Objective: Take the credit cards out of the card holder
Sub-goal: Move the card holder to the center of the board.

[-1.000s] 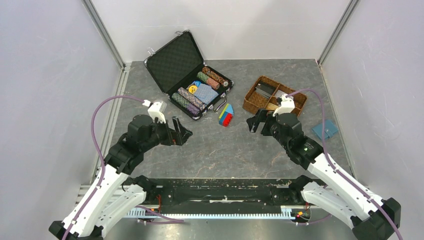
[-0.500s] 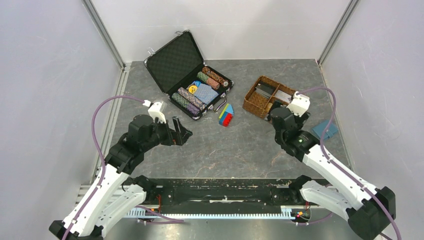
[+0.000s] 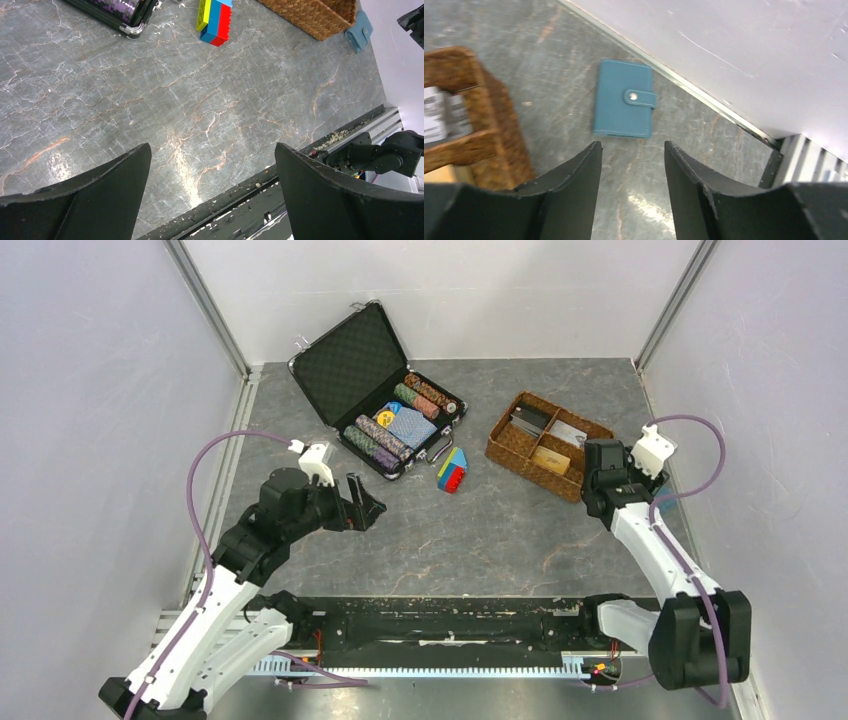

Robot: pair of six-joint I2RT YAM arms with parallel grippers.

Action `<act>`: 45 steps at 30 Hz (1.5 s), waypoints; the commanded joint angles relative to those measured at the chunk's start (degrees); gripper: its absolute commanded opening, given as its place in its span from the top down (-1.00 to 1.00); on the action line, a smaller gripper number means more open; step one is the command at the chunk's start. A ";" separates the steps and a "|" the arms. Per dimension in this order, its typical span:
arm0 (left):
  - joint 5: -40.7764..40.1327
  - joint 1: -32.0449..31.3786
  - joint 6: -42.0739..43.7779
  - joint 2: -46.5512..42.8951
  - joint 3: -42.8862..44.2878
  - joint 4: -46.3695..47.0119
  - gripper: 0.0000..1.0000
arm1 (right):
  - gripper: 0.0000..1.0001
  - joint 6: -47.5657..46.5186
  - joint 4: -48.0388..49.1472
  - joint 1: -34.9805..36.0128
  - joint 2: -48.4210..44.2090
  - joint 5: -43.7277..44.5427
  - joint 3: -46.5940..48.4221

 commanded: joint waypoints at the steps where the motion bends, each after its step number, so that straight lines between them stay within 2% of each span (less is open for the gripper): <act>1: 0.80 0.24 0.11 0.37 -0.02 1.45 -1.00 | -0.04 -3.08 3.93 -5.26 3.59 1.50 -1.90; 3: 0.93 0.27 0.05 0.63 -0.03 1.49 -1.00 | -0.15 -7.96 8.17 -8.16 5.30 -1.97 -3.23; 5: 0.98 0.28 0.06 0.86 0.07 1.49 -1.00 | -0.16 -10.25 11.21 -10.98 7.07 -5.75 -4.23; 10: 1.22 0.28 -0.03 1.00 0.11 1.47 -1.00 | -0.12 -11.34 14.09 -15.01 12.08 -10.19 -4.77; 14: 1.33 0.28 -0.05 1.11 0.05 1.75 -1.00 | -0.19 -12.10 17.30 -18.86 15.12 -16.61 -4.84; 19: 1.35 0.27 -0.13 0.98 0.11 1.78 -1.00 | -0.05 -12.46 18.47 -21.80 17.36 -18.65 -3.28; 22: 1.24 0.27 -0.10 0.88 0.08 1.76 -1.00 | -0.05 -12.53 18.65 -22.61 18.65 -21.03 -1.51; 33: 1.84 0.28 0.03 1.06 0.06 1.76 -1.00 | -0.30 -12.58 17.07 -23.81 24.26 -23.53 8.17; 38: 1.72 0.28 0.06 0.74 0.03 1.76 -1.00 | -0.67 -11.38 15.69 -25.32 27.44 -25.44 10.51; 45: 1.86 0.28 0.05 1.04 0.10 1.76 -1.00 | -0.96 -9.39 14.26 -27.24 30.00 -27.01 10.96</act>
